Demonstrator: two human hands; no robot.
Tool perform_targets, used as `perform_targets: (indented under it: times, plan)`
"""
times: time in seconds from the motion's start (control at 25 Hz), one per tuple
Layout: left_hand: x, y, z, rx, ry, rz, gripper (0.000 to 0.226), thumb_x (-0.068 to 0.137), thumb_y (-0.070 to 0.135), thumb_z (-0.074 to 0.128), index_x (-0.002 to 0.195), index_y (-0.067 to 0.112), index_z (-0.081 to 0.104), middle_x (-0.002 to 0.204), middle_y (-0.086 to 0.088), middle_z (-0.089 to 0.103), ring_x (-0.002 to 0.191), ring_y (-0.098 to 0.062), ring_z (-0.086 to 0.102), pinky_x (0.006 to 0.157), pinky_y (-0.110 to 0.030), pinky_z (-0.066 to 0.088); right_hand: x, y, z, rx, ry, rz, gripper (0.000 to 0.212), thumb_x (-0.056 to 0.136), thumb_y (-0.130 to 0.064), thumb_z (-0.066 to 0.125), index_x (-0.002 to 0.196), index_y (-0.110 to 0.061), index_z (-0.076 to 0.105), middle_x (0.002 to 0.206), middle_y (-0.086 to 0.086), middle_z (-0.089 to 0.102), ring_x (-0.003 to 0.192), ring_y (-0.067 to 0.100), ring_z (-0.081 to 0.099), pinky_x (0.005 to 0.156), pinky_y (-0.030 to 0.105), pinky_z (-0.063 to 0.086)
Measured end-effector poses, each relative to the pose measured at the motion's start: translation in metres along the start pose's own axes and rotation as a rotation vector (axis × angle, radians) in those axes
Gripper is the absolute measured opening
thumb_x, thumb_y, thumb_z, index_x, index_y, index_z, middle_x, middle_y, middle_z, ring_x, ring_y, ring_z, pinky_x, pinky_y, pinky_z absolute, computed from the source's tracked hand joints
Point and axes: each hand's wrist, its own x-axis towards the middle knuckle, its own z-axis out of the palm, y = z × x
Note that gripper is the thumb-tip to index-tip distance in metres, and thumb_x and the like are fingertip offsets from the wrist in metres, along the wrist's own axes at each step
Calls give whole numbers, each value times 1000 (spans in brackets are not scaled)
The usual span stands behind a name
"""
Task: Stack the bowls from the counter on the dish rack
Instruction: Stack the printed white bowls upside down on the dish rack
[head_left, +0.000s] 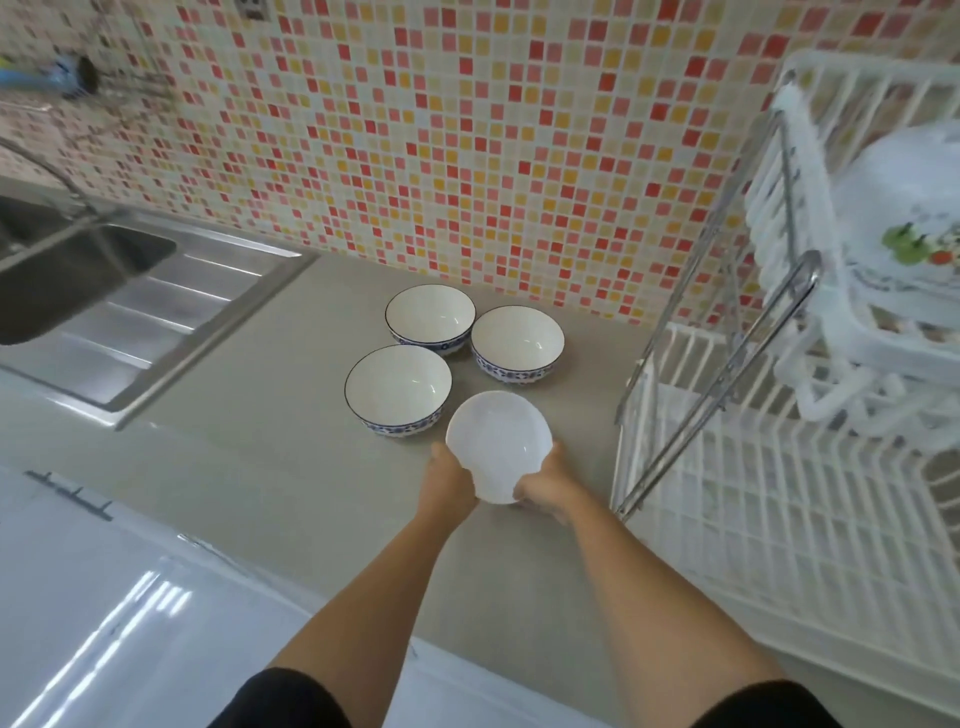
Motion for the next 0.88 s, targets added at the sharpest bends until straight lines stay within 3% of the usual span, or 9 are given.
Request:
perform_targets:
  times: [0.08,0.2,0.36,0.48,0.6,0.68,0.8,0.88]
  plan:
    - [-4,2,-7,0,33,23,40,87,-2,42,126,0,38,122,-25,56,108,-41,58,85,-47,54,-11,3,0,-60,-20,-27,90,70,-2,74,142,-5,20,141,15,37,129,32,41,103,43,45]
    - [-16,12,-26,124,117,181,51,90,0,35,139,13,35,121,-19,58,108,-37,57,80,-35,46,-30,-16,-11,-196,181,-234,83,78,-20,74,144,-11,25,139,15,43,128,30,44,101,33,39]
    - [-47,40,-65,93,279,409,53,91,-1,35,139,20,39,123,-15,57,107,-34,56,78,-34,42,-75,-55,-28,-3,152,-428,74,82,-44,67,143,-26,30,134,2,50,121,22,49,98,33,42]
    - [-74,63,-90,-99,336,524,51,84,10,42,133,24,45,123,-10,60,104,-29,58,77,-29,40,-116,-84,-36,362,129,-434,57,86,-59,52,126,-22,38,125,1,49,106,16,51,88,28,41]
    - [-107,90,-113,-440,254,650,57,70,15,40,123,33,51,120,-10,61,107,-28,58,75,-23,45,-154,-115,-49,419,209,-574,64,75,-70,54,114,-24,33,120,1,49,102,15,55,86,32,48]
    - [-134,113,-131,-666,211,776,58,64,10,40,115,31,57,124,-12,57,115,-24,53,85,-22,45,-186,-137,-64,441,214,-698,66,63,-63,69,104,-28,31,115,1,49,105,18,59,91,40,52]
    - [-165,153,-155,-823,167,958,55,60,7,38,102,36,60,119,-10,55,114,-25,50,95,-39,40,-233,-165,-94,435,141,-876,68,72,-30,78,116,-23,27,110,-3,49,95,6,61,72,18,55]
    - [-191,184,-162,-883,87,1124,51,63,8,39,102,34,59,110,1,58,107,-20,53,92,-40,41,-263,-173,-129,396,158,-1024,72,73,-22,76,126,-24,28,112,-8,50,95,2,62,74,15,55]
